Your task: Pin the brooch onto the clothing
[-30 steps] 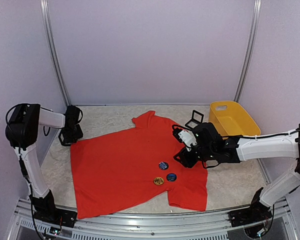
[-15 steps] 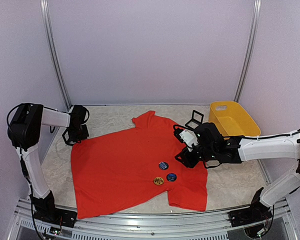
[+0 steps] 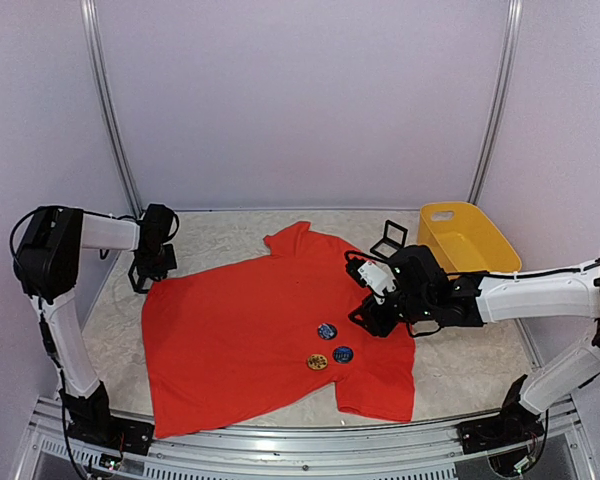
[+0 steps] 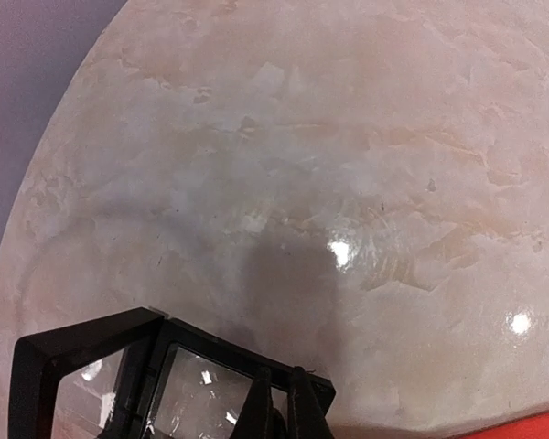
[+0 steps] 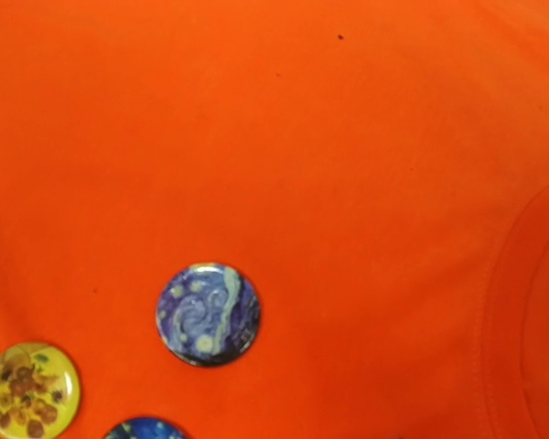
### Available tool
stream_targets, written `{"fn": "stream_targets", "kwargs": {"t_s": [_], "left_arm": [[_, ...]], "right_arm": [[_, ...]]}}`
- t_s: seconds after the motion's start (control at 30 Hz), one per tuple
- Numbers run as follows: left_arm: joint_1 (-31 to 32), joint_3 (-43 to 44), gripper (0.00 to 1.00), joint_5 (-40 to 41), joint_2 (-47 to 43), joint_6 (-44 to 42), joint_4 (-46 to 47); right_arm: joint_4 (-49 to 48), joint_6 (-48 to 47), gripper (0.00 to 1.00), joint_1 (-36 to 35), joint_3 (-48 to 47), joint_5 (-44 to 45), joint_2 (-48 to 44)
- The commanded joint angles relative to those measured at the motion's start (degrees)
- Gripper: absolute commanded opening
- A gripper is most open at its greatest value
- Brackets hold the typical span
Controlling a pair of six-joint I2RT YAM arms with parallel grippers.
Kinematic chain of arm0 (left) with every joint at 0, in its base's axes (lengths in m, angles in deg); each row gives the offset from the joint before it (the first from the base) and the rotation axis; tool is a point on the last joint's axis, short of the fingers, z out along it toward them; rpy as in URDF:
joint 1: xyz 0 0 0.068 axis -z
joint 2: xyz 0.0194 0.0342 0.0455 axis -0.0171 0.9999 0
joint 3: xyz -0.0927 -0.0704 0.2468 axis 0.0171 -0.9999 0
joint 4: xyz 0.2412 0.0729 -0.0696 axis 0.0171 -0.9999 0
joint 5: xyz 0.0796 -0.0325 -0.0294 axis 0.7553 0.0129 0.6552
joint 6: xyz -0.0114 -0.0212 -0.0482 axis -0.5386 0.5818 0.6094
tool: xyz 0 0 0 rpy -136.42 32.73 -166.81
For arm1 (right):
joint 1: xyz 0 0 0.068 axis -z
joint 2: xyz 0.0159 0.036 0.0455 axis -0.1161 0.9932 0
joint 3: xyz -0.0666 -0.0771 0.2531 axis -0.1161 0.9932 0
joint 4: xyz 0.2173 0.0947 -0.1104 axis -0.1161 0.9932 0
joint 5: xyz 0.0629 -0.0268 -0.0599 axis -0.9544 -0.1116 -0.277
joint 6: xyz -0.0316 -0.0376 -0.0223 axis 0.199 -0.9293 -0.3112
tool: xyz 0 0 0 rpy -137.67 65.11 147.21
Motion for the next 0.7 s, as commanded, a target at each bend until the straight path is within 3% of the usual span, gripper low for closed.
{"fn": "stream_targets", "kwargs": {"t_s": [0.0,0.4,0.67], "left_arm": [[0.84,-0.11,0.0,0.38,-1.77,-0.05,-1.42],[1.08,1.69,0.0,6.82,-4.53,-3.46,-1.08],[1.31,7.49,0.0,7.99,-3.81,-7.88,-1.29]], "right_arm": [[1.54,-0.51,0.48,0.56,-0.1,-0.73,-1.48],[3.03,-0.8,0.48,0.55,-1.58,-0.47,-1.51],[3.67,-0.42,0.48,0.55,-2.04,-0.49,-2.93]]}}
